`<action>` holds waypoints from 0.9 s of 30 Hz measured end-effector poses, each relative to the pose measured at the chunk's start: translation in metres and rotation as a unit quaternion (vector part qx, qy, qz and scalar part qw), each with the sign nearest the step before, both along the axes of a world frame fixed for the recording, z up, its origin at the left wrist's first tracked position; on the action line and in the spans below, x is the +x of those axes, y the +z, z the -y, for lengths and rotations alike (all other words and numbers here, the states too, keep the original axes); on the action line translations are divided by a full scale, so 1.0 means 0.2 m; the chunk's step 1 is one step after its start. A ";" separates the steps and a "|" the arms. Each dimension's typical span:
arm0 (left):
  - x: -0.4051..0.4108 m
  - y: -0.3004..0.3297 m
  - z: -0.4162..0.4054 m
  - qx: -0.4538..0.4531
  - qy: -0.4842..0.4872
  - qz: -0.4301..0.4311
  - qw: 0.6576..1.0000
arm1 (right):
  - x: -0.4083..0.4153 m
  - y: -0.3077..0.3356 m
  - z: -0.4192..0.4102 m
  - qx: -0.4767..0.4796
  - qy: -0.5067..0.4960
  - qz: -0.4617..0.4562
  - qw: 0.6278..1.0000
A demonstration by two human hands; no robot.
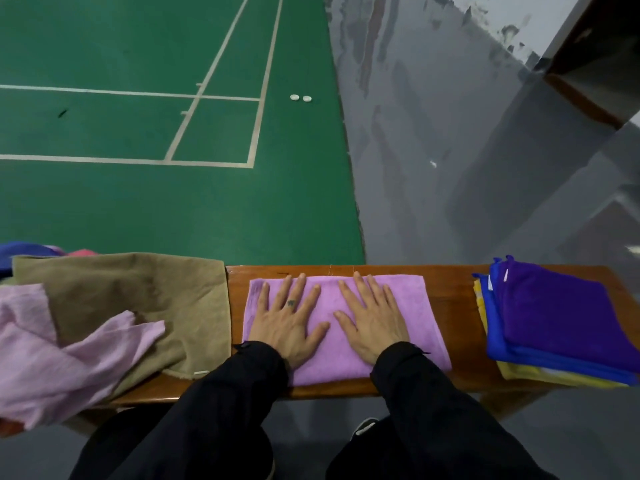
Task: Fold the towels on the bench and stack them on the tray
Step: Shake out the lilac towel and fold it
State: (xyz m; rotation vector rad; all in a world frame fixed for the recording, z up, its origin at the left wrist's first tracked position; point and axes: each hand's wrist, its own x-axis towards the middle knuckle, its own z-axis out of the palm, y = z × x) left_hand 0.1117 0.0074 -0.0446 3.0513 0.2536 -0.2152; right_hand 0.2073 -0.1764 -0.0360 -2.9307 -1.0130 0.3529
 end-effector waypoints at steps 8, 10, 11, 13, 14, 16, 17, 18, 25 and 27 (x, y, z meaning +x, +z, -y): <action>-0.07 0.09 0.02 -0.016 0.018 0.060 0.998 | -0.07 0.09 0.08 0.062 -0.058 0.048 0.995; -0.14 0.08 0.03 -0.008 -0.007 0.095 0.995 | -0.12 0.07 0.19 0.056 -0.051 0.053 0.996; -0.18 0.04 0.03 -0.007 -0.022 0.080 0.997 | -0.13 0.03 0.25 0.036 -0.035 0.043 0.998; -0.24 -0.05 0.02 -0.001 -0.024 0.037 0.999 | -0.11 -0.04 0.39 -0.002 -0.027 0.033 0.999; -0.25 -0.07 0.02 0.008 -0.016 0.029 0.999 | -0.07 -0.05 0.45 -0.013 -0.041 0.034 0.998; -0.25 -0.06 0.01 0.009 -0.007 0.014 1.000 | -0.02 -0.04 0.55 -0.032 -0.055 0.027 0.998; -0.25 -0.06 0.02 0.007 -0.009 0.008 1.000 | 0.00 -0.03 0.58 -0.039 -0.055 0.023 0.997; -0.24 -0.05 0.03 0.011 -0.014 0.013 1.000 | 0.00 -0.01 0.59 -0.039 -0.056 0.027 0.997; -0.33 0.05 -0.03 -0.070 0.258 0.111 0.957 | -0.20 0.01 0.48 0.013 0.006 0.048 0.999; -0.36 0.08 -0.07 -0.038 0.309 0.046 0.949 | -0.22 -0.04 0.49 -0.007 -0.003 0.047 0.999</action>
